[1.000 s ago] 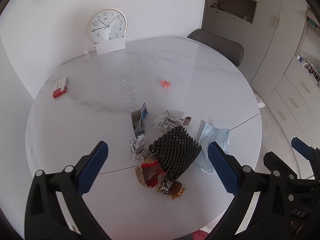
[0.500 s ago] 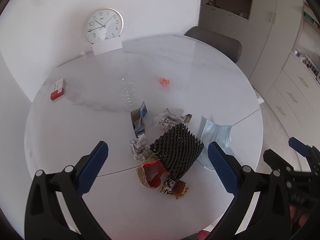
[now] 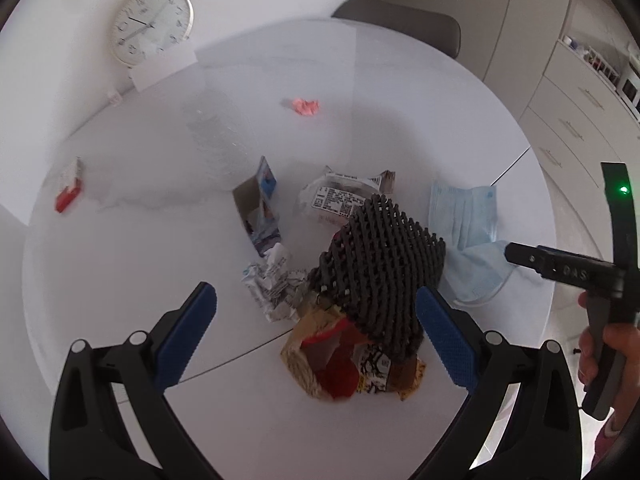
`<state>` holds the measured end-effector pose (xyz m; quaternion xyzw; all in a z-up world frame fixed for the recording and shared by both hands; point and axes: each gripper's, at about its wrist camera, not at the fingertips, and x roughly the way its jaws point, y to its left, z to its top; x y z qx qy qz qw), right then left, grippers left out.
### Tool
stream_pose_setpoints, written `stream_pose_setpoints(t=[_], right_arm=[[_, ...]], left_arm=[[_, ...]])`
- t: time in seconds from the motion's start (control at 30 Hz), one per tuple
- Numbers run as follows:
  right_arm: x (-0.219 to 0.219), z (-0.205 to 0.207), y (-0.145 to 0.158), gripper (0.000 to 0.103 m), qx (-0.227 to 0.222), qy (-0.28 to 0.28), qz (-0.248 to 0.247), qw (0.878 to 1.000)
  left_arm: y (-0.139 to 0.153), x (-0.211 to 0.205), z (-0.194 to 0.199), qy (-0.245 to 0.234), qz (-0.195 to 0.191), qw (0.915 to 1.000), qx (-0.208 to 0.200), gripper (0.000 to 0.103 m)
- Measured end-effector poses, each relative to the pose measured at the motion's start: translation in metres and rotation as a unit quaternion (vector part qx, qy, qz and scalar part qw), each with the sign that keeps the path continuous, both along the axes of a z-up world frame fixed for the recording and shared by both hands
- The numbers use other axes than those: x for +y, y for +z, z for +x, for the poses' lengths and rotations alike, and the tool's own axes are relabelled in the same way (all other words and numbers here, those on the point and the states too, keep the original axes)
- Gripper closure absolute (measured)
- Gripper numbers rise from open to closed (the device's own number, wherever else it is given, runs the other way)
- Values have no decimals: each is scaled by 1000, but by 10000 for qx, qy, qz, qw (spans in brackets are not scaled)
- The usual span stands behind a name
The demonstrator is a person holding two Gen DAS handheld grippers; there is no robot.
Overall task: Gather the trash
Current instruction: 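Grasp the black mesh pad with the left tool while the right tool grasps the blue mask, then carry both items over the wastebasket and open both tools to drop them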
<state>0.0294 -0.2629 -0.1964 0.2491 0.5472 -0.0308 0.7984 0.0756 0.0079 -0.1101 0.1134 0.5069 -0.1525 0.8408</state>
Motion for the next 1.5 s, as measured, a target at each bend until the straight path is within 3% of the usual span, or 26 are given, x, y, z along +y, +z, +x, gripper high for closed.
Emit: stream_pose_setpoints(t=[0.13,0.27,0.43,0.53,0.6,0.77,0.97,1.13,1.23,1.33,1.5], right_arm=[[-2,4,-12,39,101,-275,389,9988],[-2,6,-14,55,58,-415,568,9975],[-2,8,-16,86,-19,-546,1027,9932],[-2,4,-12,96,-117,-679,1129,9912],[-3,0,-9,98,-204,-759,1173,9900],[-7,-6,12,99,-499,-900,1117,9884],[-16,-20,49,100,-895,-1037,899,9865],[-28,-73,93,100,-1177,-1256,452,9840],[-35,-114,108,100,-1115,-1480,6,9827],[-46,-159,107,100,-740,-1828,-573,9787],[-70,-205,49,100,35,-2325,-629,9706]], left_arm=[[-19,-6,21,-65,-291,9989,351,10],[-31,-13,33,-162,-463,9966,668,23],[-39,-16,38,-308,-627,9933,923,53],[-38,-11,38,-322,-758,9915,1010,69],[-34,-6,37,-351,-884,9903,1015,79],[-18,-2,32,-546,-988,9900,841,88],[5,-6,25,-796,-1090,9891,580,89],[39,-19,11,-1256,-1115,9856,178,89],[61,-34,-6,-1714,-1237,9774,26,89],[72,-54,-26,-2194,-1387,9657,85,89],[71,-101,-67,-2918,-1481,9443,342,89]])
